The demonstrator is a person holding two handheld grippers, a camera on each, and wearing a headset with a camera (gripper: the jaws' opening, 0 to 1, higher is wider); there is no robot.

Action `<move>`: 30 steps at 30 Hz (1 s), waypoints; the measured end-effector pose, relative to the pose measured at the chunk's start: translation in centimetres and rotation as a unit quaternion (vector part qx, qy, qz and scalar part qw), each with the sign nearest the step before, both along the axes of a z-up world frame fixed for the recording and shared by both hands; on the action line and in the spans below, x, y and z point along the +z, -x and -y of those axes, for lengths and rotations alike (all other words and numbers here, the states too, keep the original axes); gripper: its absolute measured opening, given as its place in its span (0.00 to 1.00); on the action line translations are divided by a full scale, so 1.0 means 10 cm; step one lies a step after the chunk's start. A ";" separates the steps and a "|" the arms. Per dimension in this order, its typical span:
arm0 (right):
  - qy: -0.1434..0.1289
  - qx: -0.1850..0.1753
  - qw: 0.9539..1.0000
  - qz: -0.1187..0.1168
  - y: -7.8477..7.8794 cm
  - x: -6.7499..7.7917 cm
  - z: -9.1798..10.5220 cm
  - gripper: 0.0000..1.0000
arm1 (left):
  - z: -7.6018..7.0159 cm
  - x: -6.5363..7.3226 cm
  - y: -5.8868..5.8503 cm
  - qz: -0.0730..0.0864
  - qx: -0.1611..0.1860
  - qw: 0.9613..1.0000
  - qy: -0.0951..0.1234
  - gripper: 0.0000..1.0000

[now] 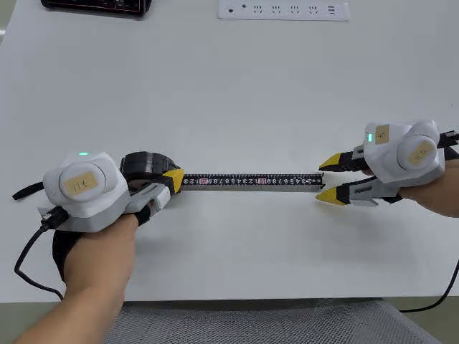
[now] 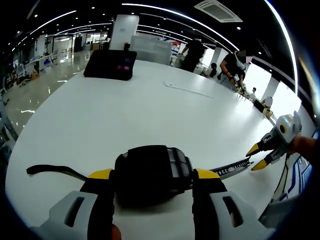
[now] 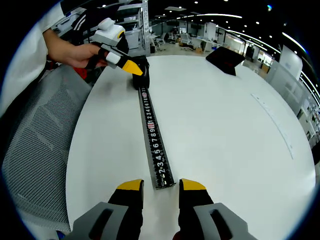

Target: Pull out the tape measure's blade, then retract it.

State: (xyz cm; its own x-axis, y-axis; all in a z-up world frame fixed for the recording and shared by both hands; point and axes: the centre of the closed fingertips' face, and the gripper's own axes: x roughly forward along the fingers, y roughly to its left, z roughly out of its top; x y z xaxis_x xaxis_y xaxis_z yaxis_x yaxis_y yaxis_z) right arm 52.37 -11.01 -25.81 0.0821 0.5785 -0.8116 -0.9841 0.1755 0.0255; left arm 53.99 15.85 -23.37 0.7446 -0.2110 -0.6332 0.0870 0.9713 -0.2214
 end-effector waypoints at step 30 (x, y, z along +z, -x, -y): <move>0.019 0.017 1.000 0.014 -0.04 -0.06 0.00 0.12 | 0.01 -0.02 0.00 -0.002 0.009 1.000 0.002 0.60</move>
State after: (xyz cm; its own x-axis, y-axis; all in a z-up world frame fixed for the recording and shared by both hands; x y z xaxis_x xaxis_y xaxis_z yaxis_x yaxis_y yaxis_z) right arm 52.80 -10.98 -26.42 0.0862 0.5508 -0.8302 -0.9898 0.1425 -0.0082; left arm 54.02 15.74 -23.56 0.7458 -0.1989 -0.6357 0.0677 0.9721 -0.2247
